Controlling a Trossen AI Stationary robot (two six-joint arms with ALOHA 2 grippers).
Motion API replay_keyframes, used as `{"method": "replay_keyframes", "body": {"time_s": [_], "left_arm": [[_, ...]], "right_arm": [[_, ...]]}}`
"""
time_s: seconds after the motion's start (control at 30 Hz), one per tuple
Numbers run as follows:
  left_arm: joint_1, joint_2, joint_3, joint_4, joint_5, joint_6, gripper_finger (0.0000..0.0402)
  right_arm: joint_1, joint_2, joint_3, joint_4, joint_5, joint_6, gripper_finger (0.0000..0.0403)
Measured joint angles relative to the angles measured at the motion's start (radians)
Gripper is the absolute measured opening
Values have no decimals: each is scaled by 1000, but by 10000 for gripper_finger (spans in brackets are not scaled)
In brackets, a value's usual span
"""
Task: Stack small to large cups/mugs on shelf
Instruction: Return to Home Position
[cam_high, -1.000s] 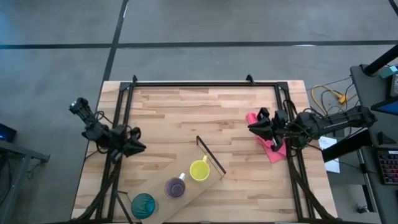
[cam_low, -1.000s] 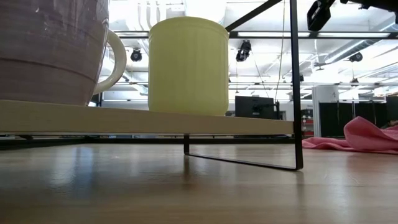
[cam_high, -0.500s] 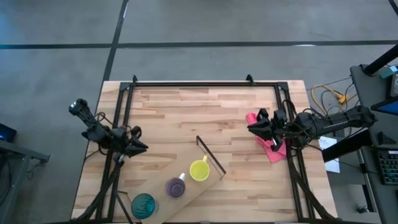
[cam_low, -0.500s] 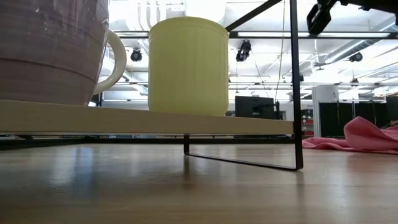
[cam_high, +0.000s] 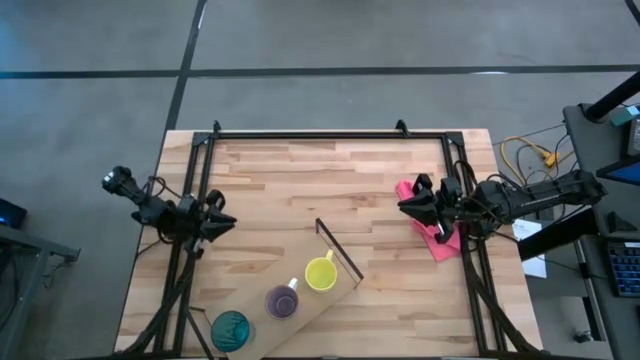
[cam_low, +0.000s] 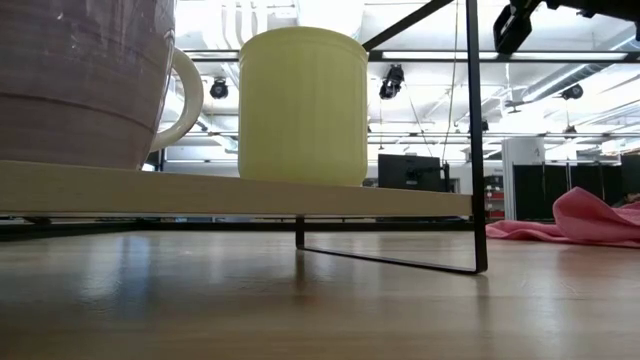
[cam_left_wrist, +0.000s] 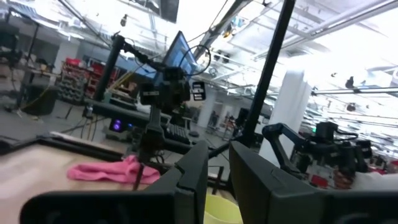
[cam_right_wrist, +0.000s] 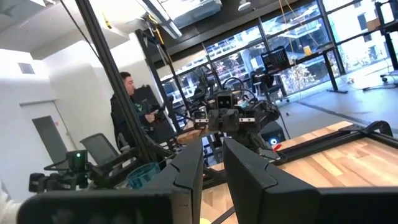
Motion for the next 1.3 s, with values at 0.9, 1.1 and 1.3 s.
{"method": "replay_keyframes", "body": {"time_s": [0.9,1.1,1.3], "left_arm": [[335,160,2,-102,367,-199,52],[335,130,8,-157,365,-199,52],[335,70,10,-240,318,-234,52]], "right_arm": [[0,0,0,-6,-56,-63,59],[4,0,-21,-19,-114,-34,59],[31,-13,-73,54,-118,-35,59]]}}
